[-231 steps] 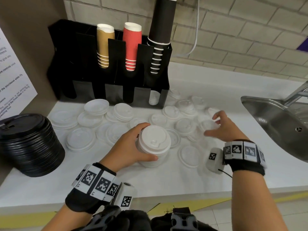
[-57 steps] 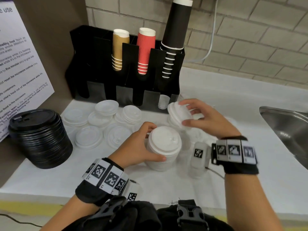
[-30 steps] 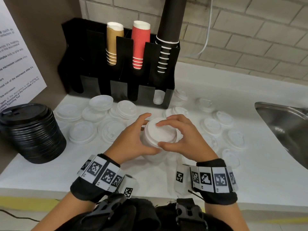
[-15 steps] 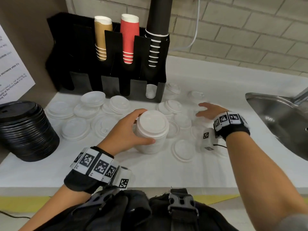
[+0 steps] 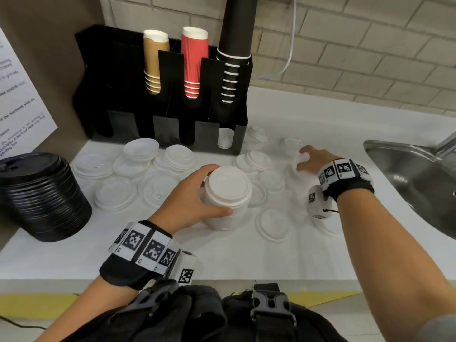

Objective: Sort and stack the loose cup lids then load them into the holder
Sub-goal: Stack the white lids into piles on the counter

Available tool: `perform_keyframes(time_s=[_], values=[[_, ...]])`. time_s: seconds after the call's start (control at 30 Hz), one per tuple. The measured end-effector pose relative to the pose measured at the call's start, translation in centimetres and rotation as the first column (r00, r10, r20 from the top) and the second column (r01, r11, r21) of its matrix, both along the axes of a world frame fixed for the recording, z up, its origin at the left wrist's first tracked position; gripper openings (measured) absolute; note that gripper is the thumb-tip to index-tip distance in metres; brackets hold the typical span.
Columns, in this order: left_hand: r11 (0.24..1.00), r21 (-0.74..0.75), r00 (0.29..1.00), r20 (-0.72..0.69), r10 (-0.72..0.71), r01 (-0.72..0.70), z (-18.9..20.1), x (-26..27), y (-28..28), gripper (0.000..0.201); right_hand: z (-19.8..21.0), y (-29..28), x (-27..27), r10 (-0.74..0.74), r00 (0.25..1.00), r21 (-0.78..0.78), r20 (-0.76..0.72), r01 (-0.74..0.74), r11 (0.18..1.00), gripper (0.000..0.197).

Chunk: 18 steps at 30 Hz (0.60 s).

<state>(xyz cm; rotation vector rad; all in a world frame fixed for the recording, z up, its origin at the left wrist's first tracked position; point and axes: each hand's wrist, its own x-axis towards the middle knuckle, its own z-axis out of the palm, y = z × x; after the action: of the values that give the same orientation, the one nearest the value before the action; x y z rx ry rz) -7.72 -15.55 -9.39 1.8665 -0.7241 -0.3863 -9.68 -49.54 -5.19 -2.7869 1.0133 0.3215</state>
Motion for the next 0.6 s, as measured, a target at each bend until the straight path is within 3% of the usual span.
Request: perform_keyframes(time_s=[0.07,0.13,0.2,0.27,0.4,0.6], values=[[1.000,-0.002,1.000,-0.001,0.000,0.000,0.0,0.0,0.0,0.071,1.6,1.1,-0.9,-0.024,0.991,0.069,0.132,0.015,0.997,0.061],[1.000,-0.008,1.000,0.001,0.006,-0.006,0.0,0.1,0.0,0.072,2.5,3.0,-1.9,0.017,0.945,0.215,0.326,-0.091,0.972,0.057],[1.000,-0.015,1.000,0.007,0.013,-0.013,-0.1,0.0,-0.2,0.075,2.9,5.6,-3.1,0.023,0.844,0.386,0.536,-0.270,0.882,0.047],[0.999,-0.031,1.000,0.013,0.021,-0.021,-0.3,0.0,-0.3,0.079,3.0,8.3,-4.2,0.026,0.759,0.462,0.651,-0.423,0.780,0.037],[0.999,-0.027,1.000,0.011,0.026,-0.026,-0.5,-0.1,-0.4,0.102,2.6,12.3,-5.5,0.115,0.677,0.456,0.727,-0.601,0.656,0.031],[0.999,-0.047,1.000,-0.014,0.027,-0.028,-0.6,-0.1,-0.7,0.121,1.6,15.2,-5.2,0.298,0.604,0.278,0.739,-0.676,0.683,0.026]])
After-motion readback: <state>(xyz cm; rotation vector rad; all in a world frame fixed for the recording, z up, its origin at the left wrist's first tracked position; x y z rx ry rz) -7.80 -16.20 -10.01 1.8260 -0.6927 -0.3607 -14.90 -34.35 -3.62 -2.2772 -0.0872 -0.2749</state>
